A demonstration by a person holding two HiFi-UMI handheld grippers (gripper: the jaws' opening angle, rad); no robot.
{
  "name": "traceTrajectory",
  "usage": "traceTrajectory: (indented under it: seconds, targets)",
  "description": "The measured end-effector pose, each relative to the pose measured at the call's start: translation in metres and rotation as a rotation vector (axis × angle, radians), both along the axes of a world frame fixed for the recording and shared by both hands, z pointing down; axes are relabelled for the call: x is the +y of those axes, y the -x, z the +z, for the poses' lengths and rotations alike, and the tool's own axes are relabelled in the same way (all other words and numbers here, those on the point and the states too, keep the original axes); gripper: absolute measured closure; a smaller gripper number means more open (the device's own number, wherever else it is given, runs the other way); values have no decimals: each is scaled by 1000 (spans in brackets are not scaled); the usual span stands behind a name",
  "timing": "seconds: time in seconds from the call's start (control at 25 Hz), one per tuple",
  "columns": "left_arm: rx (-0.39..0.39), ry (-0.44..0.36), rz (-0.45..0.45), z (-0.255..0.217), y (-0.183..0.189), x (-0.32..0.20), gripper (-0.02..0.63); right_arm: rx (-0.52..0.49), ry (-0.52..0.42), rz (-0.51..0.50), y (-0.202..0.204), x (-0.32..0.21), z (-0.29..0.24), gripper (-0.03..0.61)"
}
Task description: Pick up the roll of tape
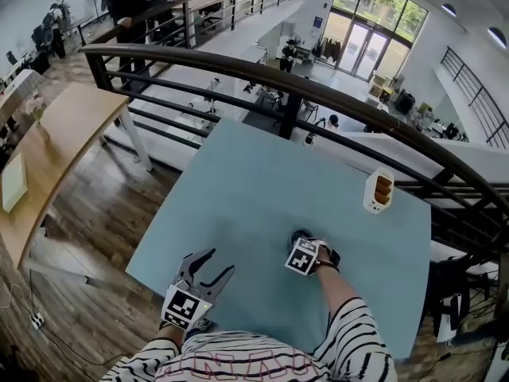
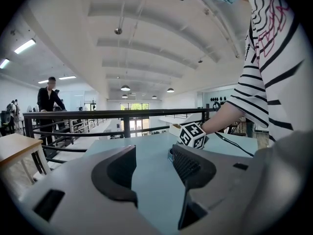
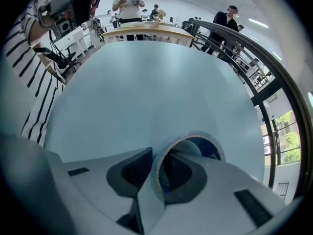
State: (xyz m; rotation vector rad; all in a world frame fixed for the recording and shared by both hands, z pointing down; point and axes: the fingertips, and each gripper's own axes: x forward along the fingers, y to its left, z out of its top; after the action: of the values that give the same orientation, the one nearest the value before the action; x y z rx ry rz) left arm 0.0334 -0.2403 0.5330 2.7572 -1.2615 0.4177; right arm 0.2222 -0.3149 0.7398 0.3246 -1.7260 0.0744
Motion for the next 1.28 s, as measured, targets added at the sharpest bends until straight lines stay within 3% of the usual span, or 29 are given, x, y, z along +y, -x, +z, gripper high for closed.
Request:
traceTrajectory:
  seconds: [0.16, 0.36, 0.72, 1.28]
  targets:
    - [0, -7, 16, -3, 1, 2, 400, -30, -39, 64, 0, -1, -4, 495]
    - [-2, -9, 33, -6, 4, 4, 400, -216, -86, 285, 6, -3, -21, 497]
    - [1, -10, 128, -9, -3, 4, 400, -503, -297, 621, 4, 9, -83, 499]
    - [23, -49, 335, -19, -11, 12, 401, -778, -612, 889, 11, 87, -195, 499]
